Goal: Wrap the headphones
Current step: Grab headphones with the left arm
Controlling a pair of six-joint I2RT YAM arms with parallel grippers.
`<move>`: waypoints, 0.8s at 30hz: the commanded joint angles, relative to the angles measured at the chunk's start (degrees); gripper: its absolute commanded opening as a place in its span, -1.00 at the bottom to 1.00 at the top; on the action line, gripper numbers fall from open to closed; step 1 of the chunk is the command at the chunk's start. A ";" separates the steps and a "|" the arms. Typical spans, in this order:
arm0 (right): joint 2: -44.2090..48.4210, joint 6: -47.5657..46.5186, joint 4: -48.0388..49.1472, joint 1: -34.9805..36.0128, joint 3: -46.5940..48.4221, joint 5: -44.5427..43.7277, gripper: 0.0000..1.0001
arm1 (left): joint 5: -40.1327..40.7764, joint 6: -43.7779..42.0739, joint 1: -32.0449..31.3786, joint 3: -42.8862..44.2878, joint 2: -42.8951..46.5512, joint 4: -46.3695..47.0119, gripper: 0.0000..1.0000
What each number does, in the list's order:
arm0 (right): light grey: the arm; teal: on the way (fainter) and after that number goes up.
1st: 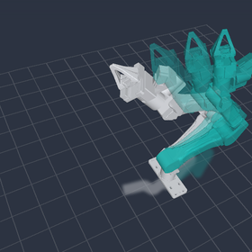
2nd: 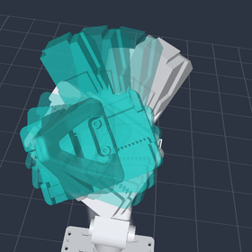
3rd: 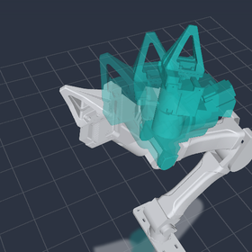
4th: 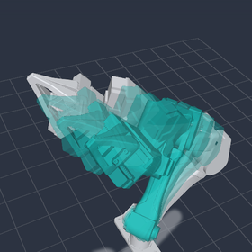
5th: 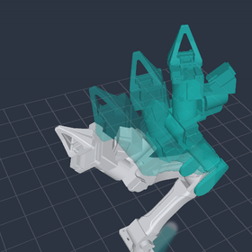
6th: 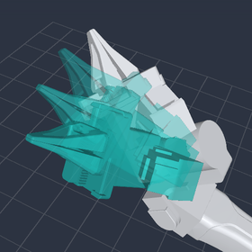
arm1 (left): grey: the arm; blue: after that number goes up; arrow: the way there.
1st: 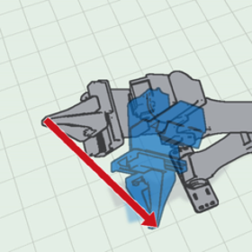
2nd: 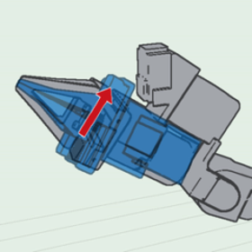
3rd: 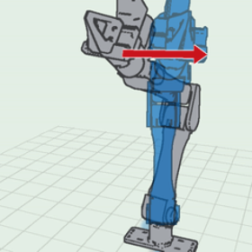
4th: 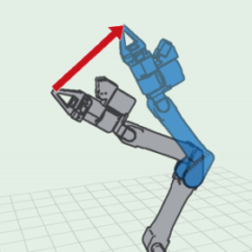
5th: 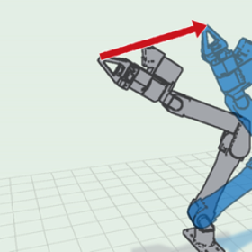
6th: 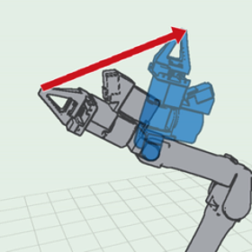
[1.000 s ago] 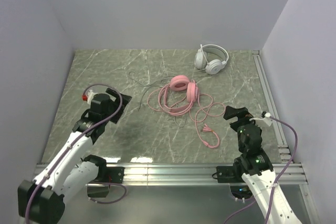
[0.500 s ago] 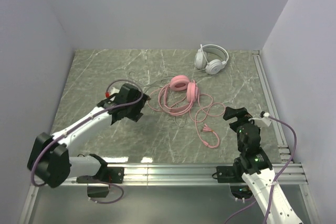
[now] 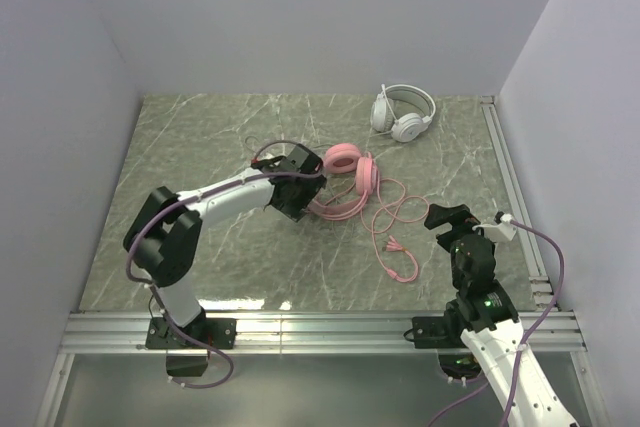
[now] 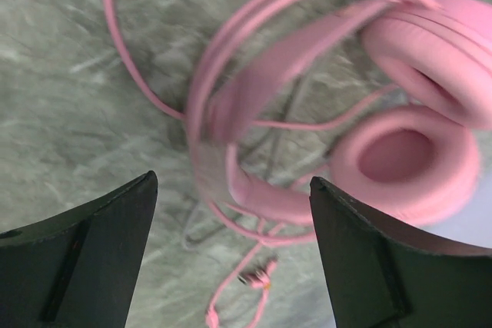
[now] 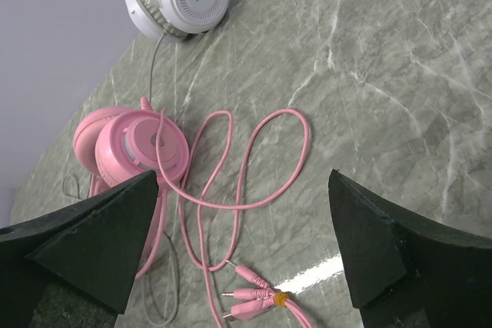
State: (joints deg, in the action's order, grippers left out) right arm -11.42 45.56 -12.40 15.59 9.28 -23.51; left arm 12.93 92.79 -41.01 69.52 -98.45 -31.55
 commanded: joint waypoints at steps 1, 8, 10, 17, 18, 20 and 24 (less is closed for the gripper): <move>-0.44 -0.30 2.74 -0.21 -0.14 -0.66 0.96 | 0.69 0.72 -0.03 2.29 -2.44 -1.76 0.70; -0.88 -0.30 2.91 -0.21 -0.14 -0.58 0.95 | -0.44 0.28 -1.00 2.99 -7.35 0.17 0.69; -0.97 -0.38 3.09 -0.21 -0.14 -0.49 0.95 | -1.06 -0.07 -1.09 3.87 -8.50 0.43 0.67; -1.15 -0.21 3.09 -0.21 -0.14 -0.40 0.93 | -2.03 -0.16 -1.17 3.96 -10.53 2.81 0.35; -1.15 -0.30 3.17 -0.21 -0.14 -0.31 0.93 | -1.86 0.02 -1.17 4.05 -10.79 2.81 0.28; -1.15 -0.30 3.18 -0.21 -0.14 -0.40 0.93 | -1.59 0.11 -1.17 4.05 -10.79 2.90 0.07; -1.24 -0.30 3.35 -0.21 -0.14 -0.40 0.93 | -0.89 0.63 -1.17 4.22 -10.97 2.02 -0.14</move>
State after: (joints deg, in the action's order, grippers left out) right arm -12.21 45.54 -11.09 15.59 9.28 -23.29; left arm 11.33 92.82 -41.82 71.83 -109.14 -29.43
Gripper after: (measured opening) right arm 0.965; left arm 0.440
